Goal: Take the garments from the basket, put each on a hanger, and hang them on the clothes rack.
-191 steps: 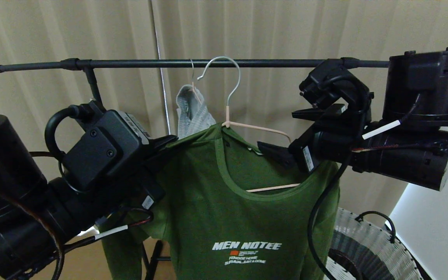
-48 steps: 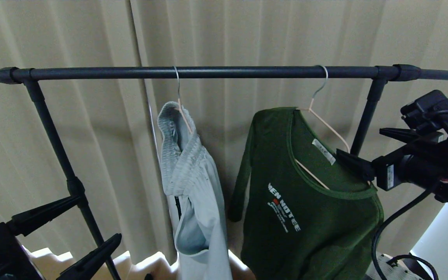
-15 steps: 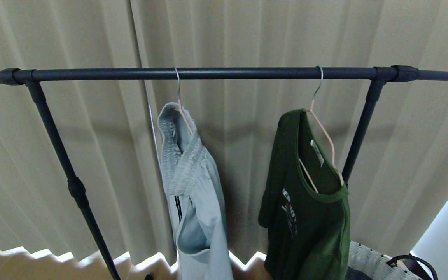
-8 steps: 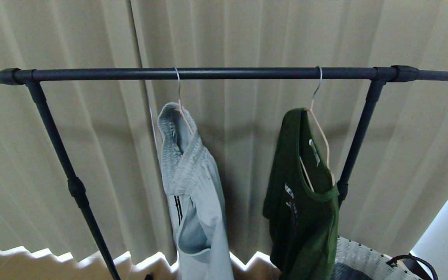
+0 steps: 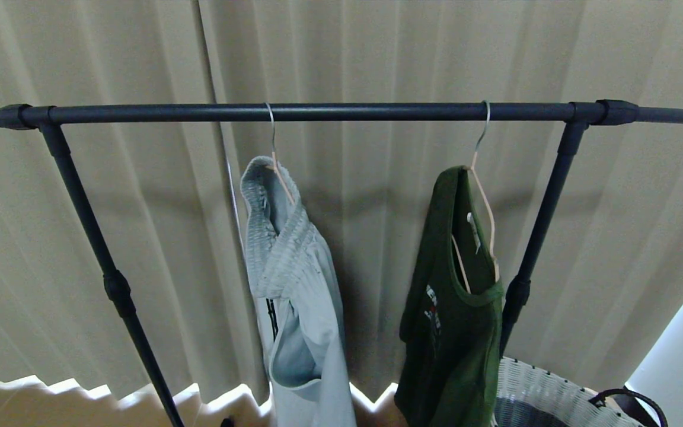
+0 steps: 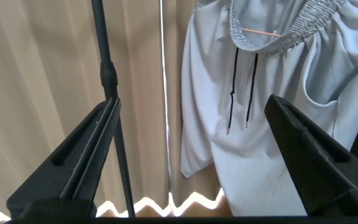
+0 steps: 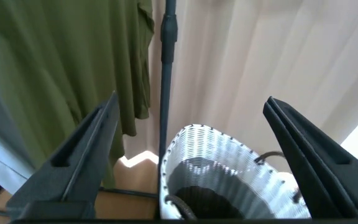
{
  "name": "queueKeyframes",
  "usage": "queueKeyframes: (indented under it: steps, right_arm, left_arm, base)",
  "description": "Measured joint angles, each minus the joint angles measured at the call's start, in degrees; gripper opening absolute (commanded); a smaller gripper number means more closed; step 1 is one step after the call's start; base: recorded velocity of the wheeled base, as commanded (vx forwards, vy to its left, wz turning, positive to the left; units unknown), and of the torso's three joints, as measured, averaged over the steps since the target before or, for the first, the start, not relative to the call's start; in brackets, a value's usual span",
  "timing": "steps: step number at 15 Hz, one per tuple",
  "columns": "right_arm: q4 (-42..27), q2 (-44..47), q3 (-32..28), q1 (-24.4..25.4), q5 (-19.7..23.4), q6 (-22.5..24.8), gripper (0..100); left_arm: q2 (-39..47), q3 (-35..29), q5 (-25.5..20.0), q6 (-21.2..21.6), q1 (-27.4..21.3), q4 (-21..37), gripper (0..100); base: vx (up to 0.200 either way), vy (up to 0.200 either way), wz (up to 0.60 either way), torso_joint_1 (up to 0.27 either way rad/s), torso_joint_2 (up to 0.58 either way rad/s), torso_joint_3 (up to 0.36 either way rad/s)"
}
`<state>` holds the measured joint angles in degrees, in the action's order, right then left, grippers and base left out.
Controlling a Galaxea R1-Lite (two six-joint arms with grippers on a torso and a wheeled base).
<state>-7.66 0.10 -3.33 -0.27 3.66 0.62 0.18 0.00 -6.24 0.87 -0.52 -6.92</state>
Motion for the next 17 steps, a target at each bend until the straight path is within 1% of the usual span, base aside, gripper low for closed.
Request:
queueKeyframes:
  steps: [3,11,14,17]
  right_arm:
    - [0.0,0.0,0.0,0.0,0.2,1.3,100]
    - [0.0,0.0,0.0,0.0,-0.3,0.0,100]
    - [0.1,0.0,0.0,0.0,-1.8,-0.7,100]
    - [0.1,0.0,0.1,0.0,-2.2,-1.0,100]
  left_arm:
    - [0.0,0.0,0.2,-0.8,0.0,-0.1,100]
    - [0.0,0.0,0.3,-0.9,0.0,-0.1,100]
    - [0.0,0.0,0.3,-0.9,0.0,-0.1,100]
    - [0.0,0.0,0.3,-0.8,0.0,-0.1,100]
  base:
    - [0.000,0.000,0.00,0.000,0.00,0.000]
    - [0.000,0.000,0.00,0.000,0.00,0.000]
    - [0.000,0.000,0.00,0.000,0.00,0.000]
    - [0.000,0.000,0.00,0.000,0.00,0.000]
